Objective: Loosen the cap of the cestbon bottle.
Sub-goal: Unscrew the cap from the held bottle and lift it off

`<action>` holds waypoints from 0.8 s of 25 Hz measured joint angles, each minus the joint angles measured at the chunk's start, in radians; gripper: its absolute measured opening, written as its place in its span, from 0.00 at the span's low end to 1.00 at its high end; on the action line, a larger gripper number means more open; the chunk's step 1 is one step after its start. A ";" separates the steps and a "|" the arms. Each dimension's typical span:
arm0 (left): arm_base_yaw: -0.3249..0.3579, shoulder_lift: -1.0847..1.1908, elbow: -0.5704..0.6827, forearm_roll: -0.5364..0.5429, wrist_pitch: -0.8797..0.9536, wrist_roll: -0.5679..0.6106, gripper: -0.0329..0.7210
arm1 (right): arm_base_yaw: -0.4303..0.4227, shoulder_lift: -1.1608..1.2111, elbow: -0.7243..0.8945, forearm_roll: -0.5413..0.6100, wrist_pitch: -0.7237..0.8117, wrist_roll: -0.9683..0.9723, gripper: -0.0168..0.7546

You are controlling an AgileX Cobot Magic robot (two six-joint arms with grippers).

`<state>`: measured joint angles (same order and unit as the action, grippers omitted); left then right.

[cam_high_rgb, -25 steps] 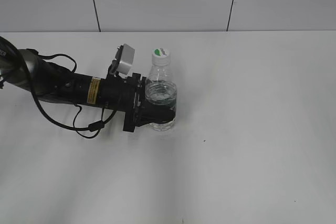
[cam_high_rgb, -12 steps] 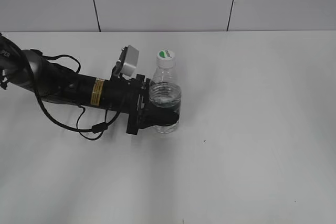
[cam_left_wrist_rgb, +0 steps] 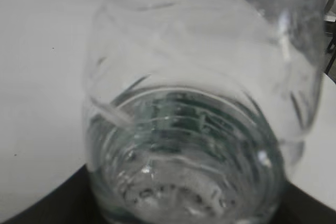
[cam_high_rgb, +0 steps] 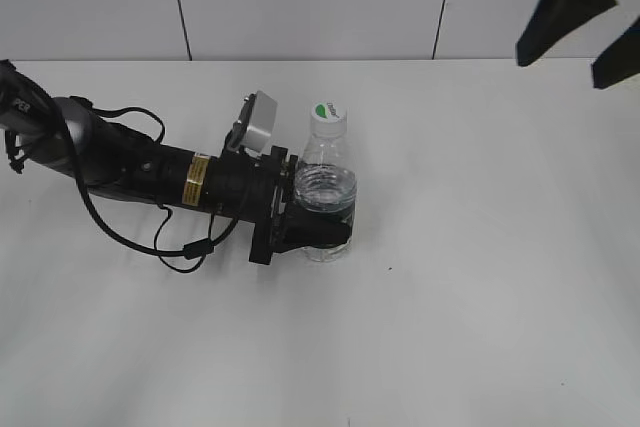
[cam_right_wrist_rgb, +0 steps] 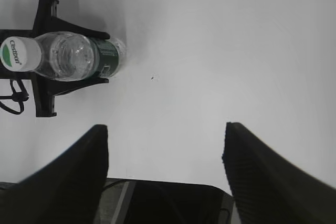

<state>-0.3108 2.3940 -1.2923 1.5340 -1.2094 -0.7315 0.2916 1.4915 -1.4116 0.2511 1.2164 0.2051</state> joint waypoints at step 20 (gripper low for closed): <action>-0.001 0.000 0.000 0.001 0.003 0.000 0.59 | 0.218 0.470 -0.412 -0.003 -0.013 0.037 0.70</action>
<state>-0.3119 2.3940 -1.2923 1.5348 -1.2062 -0.7315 0.5094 1.9615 -1.8240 0.2484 1.2032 0.2423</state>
